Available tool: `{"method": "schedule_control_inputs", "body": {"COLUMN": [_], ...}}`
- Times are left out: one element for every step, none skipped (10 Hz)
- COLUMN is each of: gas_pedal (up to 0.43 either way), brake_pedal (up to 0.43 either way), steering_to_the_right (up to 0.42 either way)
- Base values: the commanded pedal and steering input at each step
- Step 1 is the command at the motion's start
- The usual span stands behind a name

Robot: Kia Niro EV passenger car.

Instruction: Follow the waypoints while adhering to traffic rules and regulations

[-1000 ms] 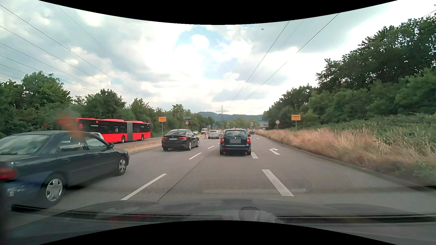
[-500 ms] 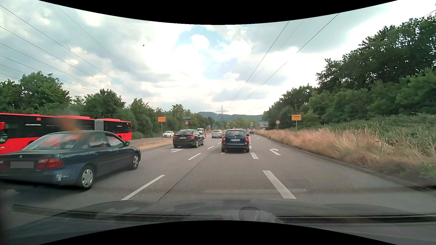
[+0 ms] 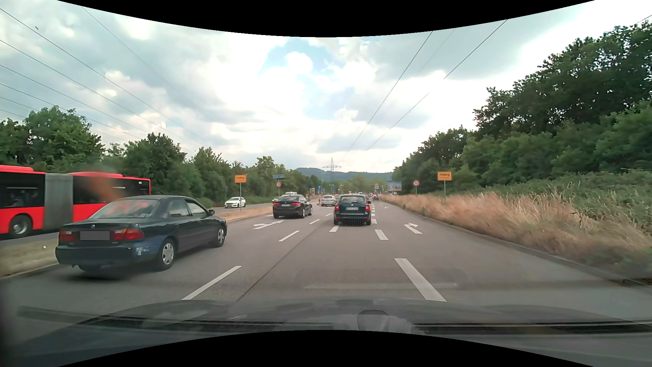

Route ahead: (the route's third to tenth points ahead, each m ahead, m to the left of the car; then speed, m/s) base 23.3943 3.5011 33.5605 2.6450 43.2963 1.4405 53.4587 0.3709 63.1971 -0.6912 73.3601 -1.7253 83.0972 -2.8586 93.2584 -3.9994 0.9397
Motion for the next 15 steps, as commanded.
{"method": "schedule_control_inputs", "body": {"gas_pedal": [0.177,0.220,0.260,0.268,0.287,0.319,0.331,0.331,0.331,0.339,0.350,0.350,0.350,0.358,0.358], "brake_pedal": [0.000,0.000,0.000,0.000,0.000,0.000,0.000,0.000,0.000,0.000,0.000,0.000,0.000,0.000,0.000], "steering_to_the_right": [0.000,0.000,0.000,0.000,0.000,0.000,0.000,0.000,0.000,0.000,0.000,0.000,0.003,0.007,0.010]}}
